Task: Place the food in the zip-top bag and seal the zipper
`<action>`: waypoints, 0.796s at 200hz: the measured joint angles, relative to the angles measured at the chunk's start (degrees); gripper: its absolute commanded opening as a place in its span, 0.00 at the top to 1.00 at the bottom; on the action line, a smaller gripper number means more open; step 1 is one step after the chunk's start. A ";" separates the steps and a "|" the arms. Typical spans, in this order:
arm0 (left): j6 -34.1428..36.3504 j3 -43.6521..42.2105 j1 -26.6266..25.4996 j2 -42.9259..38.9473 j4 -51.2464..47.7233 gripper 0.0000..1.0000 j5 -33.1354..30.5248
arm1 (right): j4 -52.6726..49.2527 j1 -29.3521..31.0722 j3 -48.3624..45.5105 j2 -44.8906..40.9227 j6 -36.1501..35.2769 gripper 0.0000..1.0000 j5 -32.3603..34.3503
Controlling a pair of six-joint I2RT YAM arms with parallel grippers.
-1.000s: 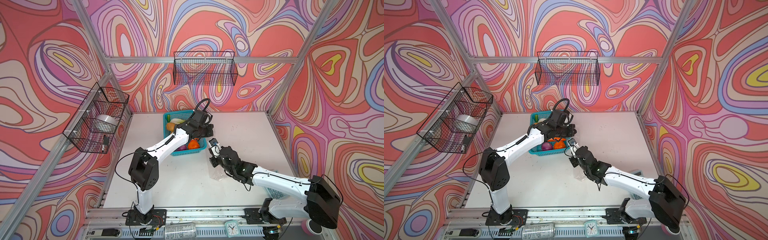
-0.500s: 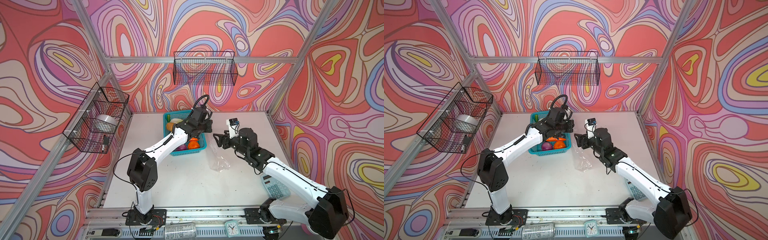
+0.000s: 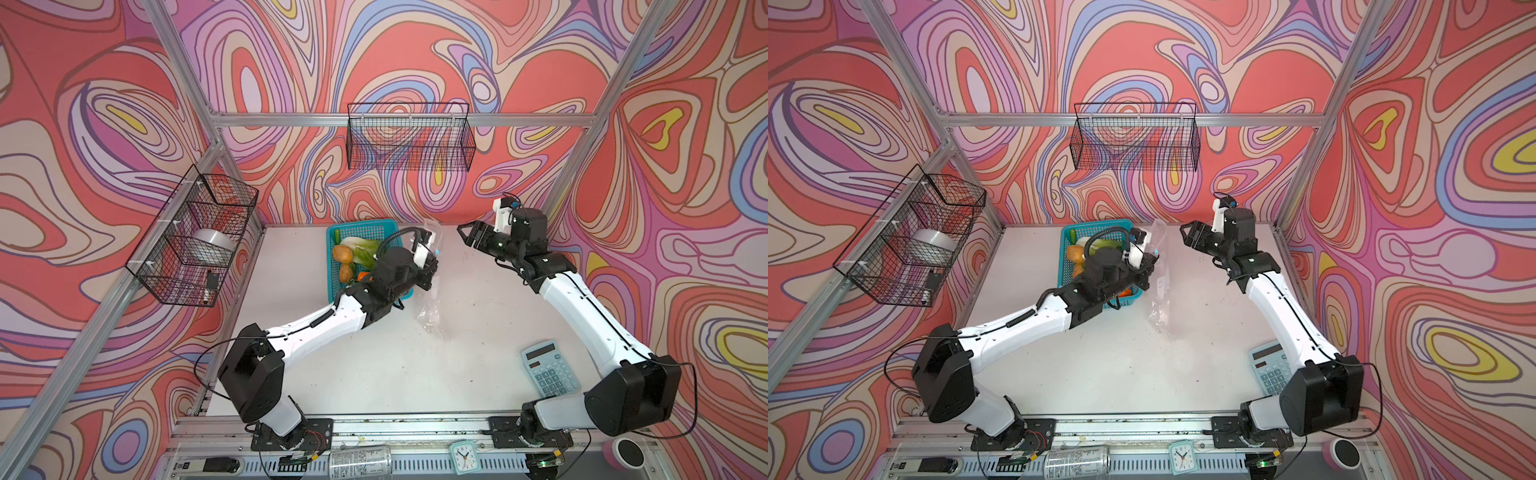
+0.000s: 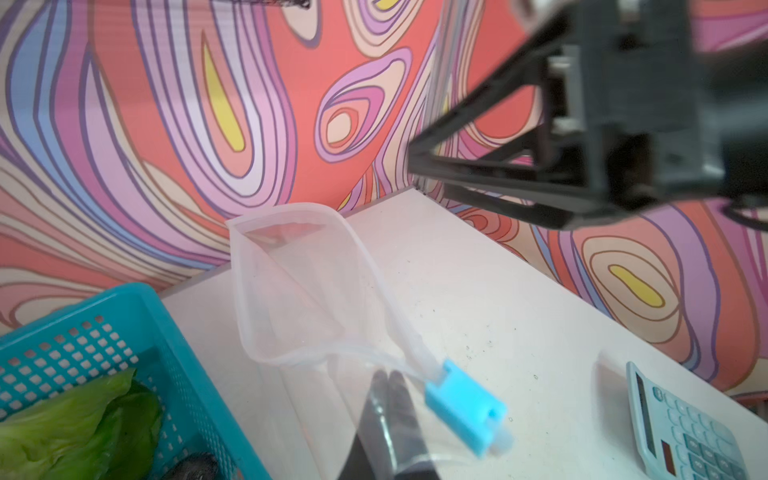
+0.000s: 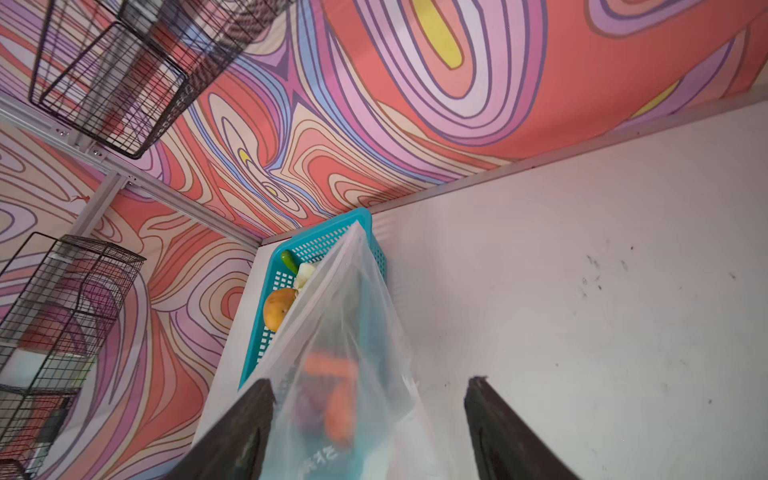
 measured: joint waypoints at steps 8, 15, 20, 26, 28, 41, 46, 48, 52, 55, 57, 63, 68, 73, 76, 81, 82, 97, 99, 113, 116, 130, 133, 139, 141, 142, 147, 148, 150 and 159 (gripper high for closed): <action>2.60 -2.03 -2.54 0.24 2.73 1.00 -2.54 | -0.79 -0.26 0.52 0.74 1.11 0.31 -1.14; 4.59 -3.82 -4.59 0.79 4.81 1.00 -4.85 | -1.16 -0.35 0.74 1.29 1.84 0.32 -2.08; 5.77 -4.90 -5.81 1.29 5.90 1.00 -6.32 | -1.62 -0.37 0.83 1.64 2.25 0.32 -2.84; 6.99 -6.19 -7.17 2.03 7.13 1.00 -8.11 | -2.23 -0.37 0.85 1.86 2.78 0.32 -3.48; 7.23 -6.43 -7.45 2.21 7.43 1.00 -8.50 | -2.62 -0.37 0.85 1.97 2.84 0.32 -3.78; 8.74 -8.28 -9.16 3.78 9.20 1.00 -11.72 | -4.44 -0.35 0.83 2.08 3.63 0.31 -4.90; 9.18 -8.85 -9.64 4.44 9.68 1.00 -13.05 | -5.20 -0.35 0.76 1.97 3.78 0.30 -5.27; 9.25 -8.98 -9.77 4.55 9.86 1.00 -13.40 | -5.38 -0.35 0.72 1.95 3.82 0.30 -5.40; 9.57 -9.20 -9.99 4.92 10.08 1.00 -14.29 | -5.99 -0.35 0.66 1.75 3.98 0.29 -5.53; 9.68 -9.29 -10.19 5.20 10.21 1.00 -14.95 | -6.43 -0.37 0.59 1.64 4.02 0.28 -5.64; 9.81 -9.33 -10.21 5.29 10.27 1.00 -15.28 | -6.84 -0.37 0.55 1.53 4.04 0.28 -5.70; 10.08 -9.38 -10.51 5.64 10.73 1.00 -16.55 | -7.96 -0.37 0.48 1.18 4.13 0.27 -5.77; 10.29 -9.38 -10.60 5.81 11.15 1.00 -17.42 | -9.01 -0.37 0.35 0.72 4.33 0.27 -5.79; 10.47 -9.38 -10.78 5.84 11.63 1.00 -18.16 | -9.92 -0.37 0.22 0.20 4.35 0.27 -5.75; 10.49 -9.38 -10.88 5.84 11.93 1.00 -18.58 | -10.49 -0.37 0.17 -0.11 4.35 0.27 -5.77; 10.67 -9.38 -10.95 5.84 12.55 1.00 -19.19 | -11.43 -0.37 0.07 -0.63 4.42 0.28 -5.75; 10.67 -9.38 -10.95 5.84 12.61 1.00 -19.30 | -11.76 -0.37 0.04 -0.83 4.37 0.28 -5.77; 11.13 -9.38 -11.21 5.84 14.19 1.00 -20.90 | -14.19 -0.37 -0.48 -2.47 4.35 0.29 -5.53; 11.23 -9.38 -11.26 5.84 14.27 1.00 -21.03 | -14.29 -0.37 -0.59 -2.64 4.35 0.30 -5.51; 11.91 -9.38 -11.47 5.84 15.10 1.00 -21.94 | -14.91 -0.37 -2.08 -3.67 4.46 0.33 -5.57; 12.00 -9.38 -11.50 5.84 15.17 1.00 -22.03 | -14.91 -0.37 -2.43 -3.76 4.63 0.34 -5.60; 12.66 -9.38 -11.69 5.86 15.45 1.00 -22.51 | -14.43 -0.37 -3.98 -3.45 5.33 0.37 -6.14; 12.79 -9.38 -11.78 5.86 15.47 1.00 -22.60 | -14.25 -0.37 -4.28 -3.19 5.35 0.37 -6.38; 13.07 -9.38 -11.93 5.86 15.50 1.00 -22.88 | -13.94 -0.37 -4.66 -2.75 5.79 0.38 -6.71; 13.11 -9.38 -11.98 5.86 15.52 1.00 -22.95 | -13.79 -0.37 -4.79 -2.54 5.88 0.38 -6.93; 13.18 -9.38 -12.02 5.86 15.52 1.00 -22.97 | -13.70 -0.37 -4.81 -2.47 5.95 0.38 -6.97; 13.42 -9.38 -12.17 5.88 15.52 1.00 -23.19 | -13.29 -0.37 -4.98 -1.99 6.19 0.38 -7.32; 13.46 -9.38 -12.20 5.88 15.52 1.00 -23.23 | -13.22 -0.37 -4.98 -1.92 6.21 0.38 -7.37; 13.51 -9.38 -12.28 5.88 15.52 1.00 -23.30 | -13.09 -0.37 -5.01 -1.68 6.38 0.38 -7.48; 13.75 -9.38 -12.59 5.95 15.54 1.00 -23.56 | -12.28 -0.37 -5.01 -0.76 6.67 0.38 -8.02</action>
